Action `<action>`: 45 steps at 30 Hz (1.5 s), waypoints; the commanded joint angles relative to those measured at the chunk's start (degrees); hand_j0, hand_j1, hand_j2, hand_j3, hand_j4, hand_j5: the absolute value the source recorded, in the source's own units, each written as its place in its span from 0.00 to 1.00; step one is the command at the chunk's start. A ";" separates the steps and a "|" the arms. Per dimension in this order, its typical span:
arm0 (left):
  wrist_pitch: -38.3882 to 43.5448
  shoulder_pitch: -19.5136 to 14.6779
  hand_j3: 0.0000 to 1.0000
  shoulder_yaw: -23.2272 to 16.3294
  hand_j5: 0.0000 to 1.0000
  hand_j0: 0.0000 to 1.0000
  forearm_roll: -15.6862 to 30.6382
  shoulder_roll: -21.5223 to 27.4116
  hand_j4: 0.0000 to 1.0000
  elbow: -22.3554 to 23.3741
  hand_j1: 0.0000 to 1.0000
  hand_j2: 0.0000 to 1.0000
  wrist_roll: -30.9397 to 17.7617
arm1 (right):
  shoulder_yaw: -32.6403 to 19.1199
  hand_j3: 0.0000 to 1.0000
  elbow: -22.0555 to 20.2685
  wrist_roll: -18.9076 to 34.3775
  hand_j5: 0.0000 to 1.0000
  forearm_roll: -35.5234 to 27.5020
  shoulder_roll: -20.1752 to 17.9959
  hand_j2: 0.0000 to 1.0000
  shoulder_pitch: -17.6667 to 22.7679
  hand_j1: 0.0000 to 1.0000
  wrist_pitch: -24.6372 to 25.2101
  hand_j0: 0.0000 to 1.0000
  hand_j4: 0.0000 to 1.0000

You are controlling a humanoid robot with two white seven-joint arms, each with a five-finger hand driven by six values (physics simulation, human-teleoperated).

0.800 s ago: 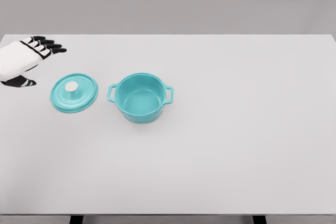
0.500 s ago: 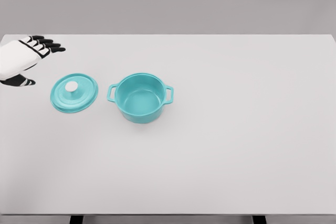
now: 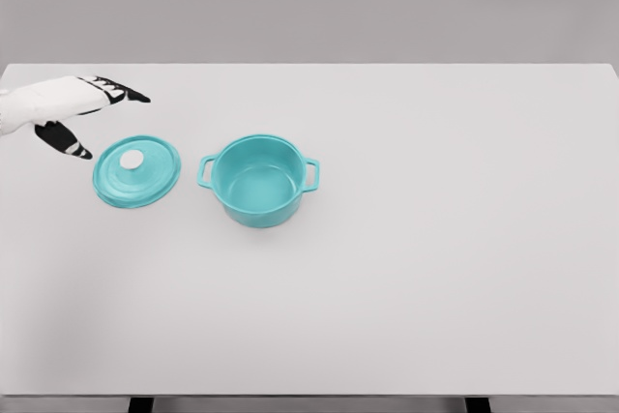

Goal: Cover the pot with left arm

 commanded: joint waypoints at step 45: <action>0.14 2.28 0.71 -4.00 0.71 0.71 2.53 -0.37 0.71 1.48 0.71 0.71 -0.08 | 0.01 1.00 0.02 0.01 1.00 0.03 0.01 1.00 0.00 1.00 0.00 1.00 1.00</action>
